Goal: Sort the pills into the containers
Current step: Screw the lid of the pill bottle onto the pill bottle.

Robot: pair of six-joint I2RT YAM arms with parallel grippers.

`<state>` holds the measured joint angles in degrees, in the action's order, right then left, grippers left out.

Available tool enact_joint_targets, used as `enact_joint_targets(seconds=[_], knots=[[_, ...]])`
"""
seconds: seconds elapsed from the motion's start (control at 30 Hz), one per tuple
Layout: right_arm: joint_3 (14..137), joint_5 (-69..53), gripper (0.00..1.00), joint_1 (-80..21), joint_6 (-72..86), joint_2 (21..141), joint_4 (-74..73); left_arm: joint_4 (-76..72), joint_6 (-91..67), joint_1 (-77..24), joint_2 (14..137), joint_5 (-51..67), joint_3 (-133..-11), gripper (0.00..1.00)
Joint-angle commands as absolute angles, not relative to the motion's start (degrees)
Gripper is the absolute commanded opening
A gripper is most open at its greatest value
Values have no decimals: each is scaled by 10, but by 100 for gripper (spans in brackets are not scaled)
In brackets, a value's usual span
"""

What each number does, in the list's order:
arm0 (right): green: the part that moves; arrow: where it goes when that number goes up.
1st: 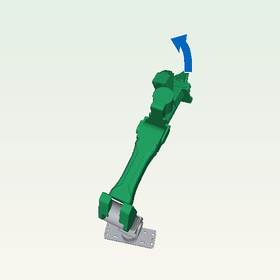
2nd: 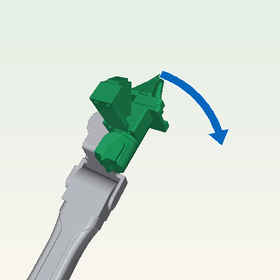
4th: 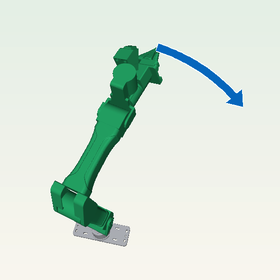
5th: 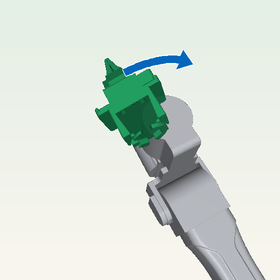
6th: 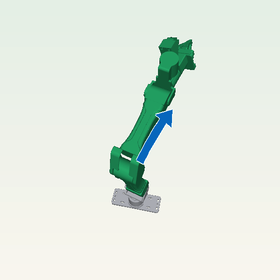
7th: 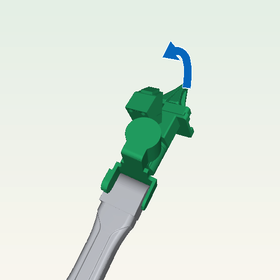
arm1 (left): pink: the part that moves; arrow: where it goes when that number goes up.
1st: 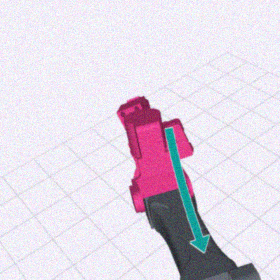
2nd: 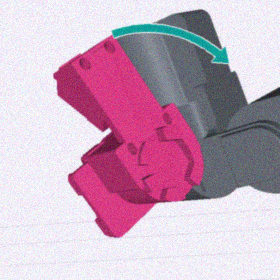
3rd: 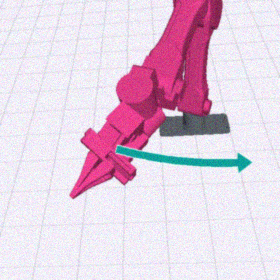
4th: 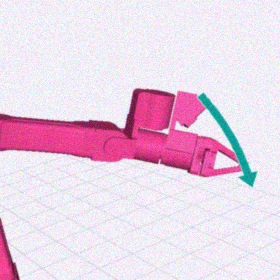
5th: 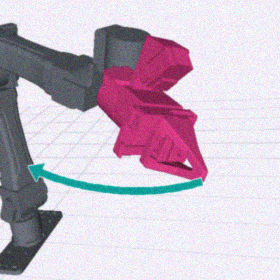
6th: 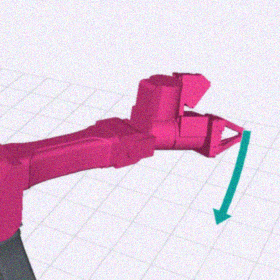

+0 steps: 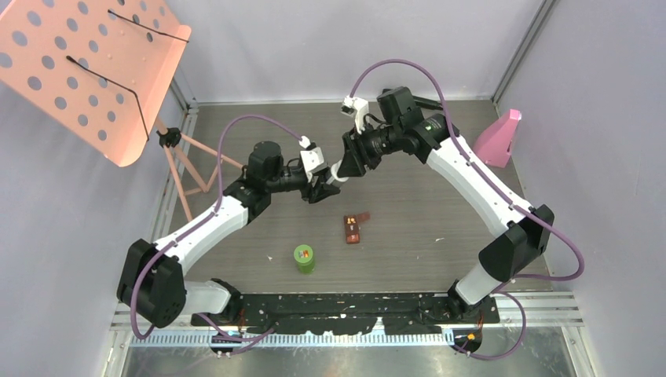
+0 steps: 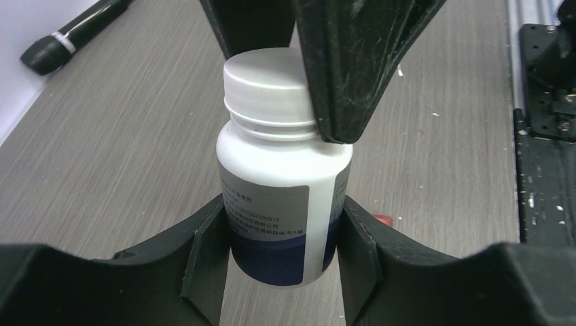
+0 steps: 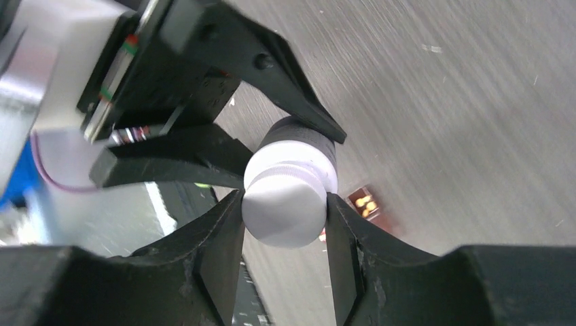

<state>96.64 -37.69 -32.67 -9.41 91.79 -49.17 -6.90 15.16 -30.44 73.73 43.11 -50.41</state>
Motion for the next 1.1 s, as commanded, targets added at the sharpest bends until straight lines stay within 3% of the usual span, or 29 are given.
enact_joint_targets(seconds=[0.0, 0.03, 0.1, 0.13, 0.17, 0.2, 0.27, 0.5, 0.77, 1.0, 1.07], knots=[[941, -267, 8, -347, 173, 916, -417, -151, 151, -310, 732, 407, -505, 0], [938, -261, 9, -350, 189, 910, -411, -153, 152, -310, 734, 395, -502, 0], [917, -255, 23, -363, 220, 890, -363, -152, 158, -310, 737, 375, -496, 0], [906, -241, 47, -367, 233, 884, -350, -150, 162, -310, 737, 358, -493, 0], [906, -234, 61, -368, 236, 873, -335, -147, 164, -310, 736, 347, -490, 0], [912, -222, 85, -368, 231, 870, -333, -146, 164, -310, 735, 340, -488, 0], [935, -207, 98, -367, 207, 866, -340, -148, 164, -310, 731, 343, -482, 0], [1047, -261, 95, -359, 0, 884, -468, -47, 191, -310, 716, 375, -509, 0], [992, -394, 95, -359, -271, 845, -524, -8, 206, -310, 706, 459, -525, 0], [993, -407, 99, -359, -331, 862, -575, -6, 200, -310, 695, 482, -534, 0], [992, -414, 94, -359, -330, 867, -573, -5, 200, -310, 694, 488, -536, 0]])
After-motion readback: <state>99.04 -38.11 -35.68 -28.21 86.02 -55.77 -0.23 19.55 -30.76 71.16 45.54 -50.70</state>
